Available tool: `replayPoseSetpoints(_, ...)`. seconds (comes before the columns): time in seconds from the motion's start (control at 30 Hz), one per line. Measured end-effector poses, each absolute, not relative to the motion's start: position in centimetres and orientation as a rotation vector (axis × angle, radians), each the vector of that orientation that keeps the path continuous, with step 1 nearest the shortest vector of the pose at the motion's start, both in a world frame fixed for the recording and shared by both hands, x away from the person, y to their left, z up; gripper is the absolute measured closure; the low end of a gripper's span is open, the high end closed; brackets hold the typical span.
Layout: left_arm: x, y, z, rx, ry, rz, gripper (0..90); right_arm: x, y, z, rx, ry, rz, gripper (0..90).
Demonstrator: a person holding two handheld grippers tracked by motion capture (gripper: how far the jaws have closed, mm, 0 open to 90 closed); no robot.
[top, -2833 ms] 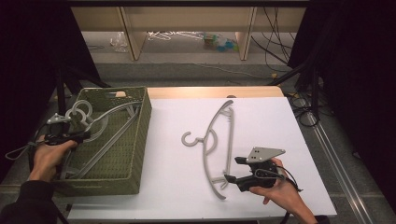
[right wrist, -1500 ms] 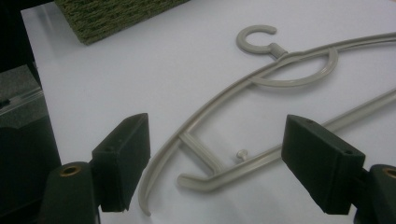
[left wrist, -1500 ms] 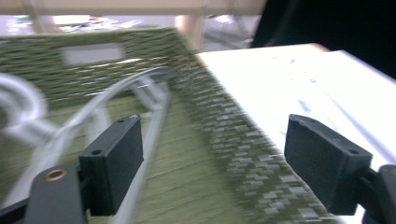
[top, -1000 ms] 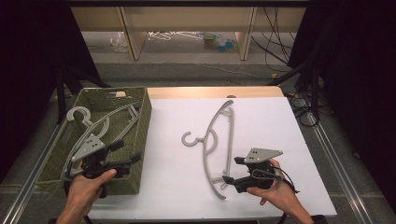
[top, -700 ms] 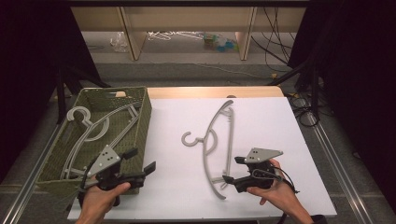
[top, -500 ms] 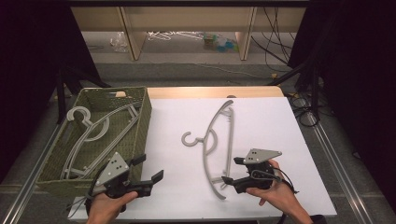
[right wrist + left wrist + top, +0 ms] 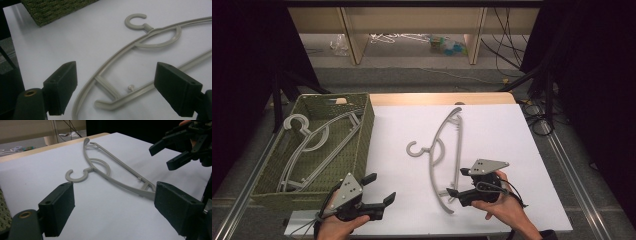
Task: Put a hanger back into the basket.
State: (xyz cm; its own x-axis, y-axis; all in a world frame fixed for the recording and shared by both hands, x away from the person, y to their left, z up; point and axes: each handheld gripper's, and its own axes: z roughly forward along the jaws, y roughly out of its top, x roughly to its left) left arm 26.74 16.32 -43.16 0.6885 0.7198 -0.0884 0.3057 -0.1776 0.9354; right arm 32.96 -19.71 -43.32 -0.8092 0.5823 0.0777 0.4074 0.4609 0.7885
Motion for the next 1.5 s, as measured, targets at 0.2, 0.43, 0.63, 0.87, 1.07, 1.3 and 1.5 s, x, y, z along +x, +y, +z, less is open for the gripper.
replayPoseSetpoints(0.2,26.7,16.7,-42.9,1.738,0.819,0.454,16.5,33.5,-17.9,-43.8,0.879,2.495,1.199,18.9)
replayPoseSetpoints(0.43,26.8,16.7,-43.2,1.772,0.795,0.460,16.5,35.2,-14.8,-45.2,0.890,2.569,1.030,21.8)
replayPoseSetpoints(0.63,26.7,16.6,-43.2,1.765,0.810,0.450,16.6,38.0,-12.5,-46.3,0.960,2.608,0.946,29.1)
replayPoseSetpoints(0.87,26.8,16.6,-43.3,1.761,0.809,0.440,16.7,39.9,-11.1,-47.2,1.027,2.651,0.851,32.4)
replayPoseSetpoints(1.07,26.9,16.7,-43.3,1.778,0.778,0.449,16.9,40.8,-10.6,-47.5,1.034,2.699,0.821,37.3)
replayPoseSetpoints(1.3,26.9,16.5,-43.5,1.783,0.792,0.425,16.9,41.4,-10.0,-47.3,0.986,2.736,0.751,44.7)
replayPoseSetpoints(1.5,26.9,16.5,-43.6,1.780,0.786,0.421,17.1,41.4,-9.8,-47.1,0.971,2.738,0.692,49.3)
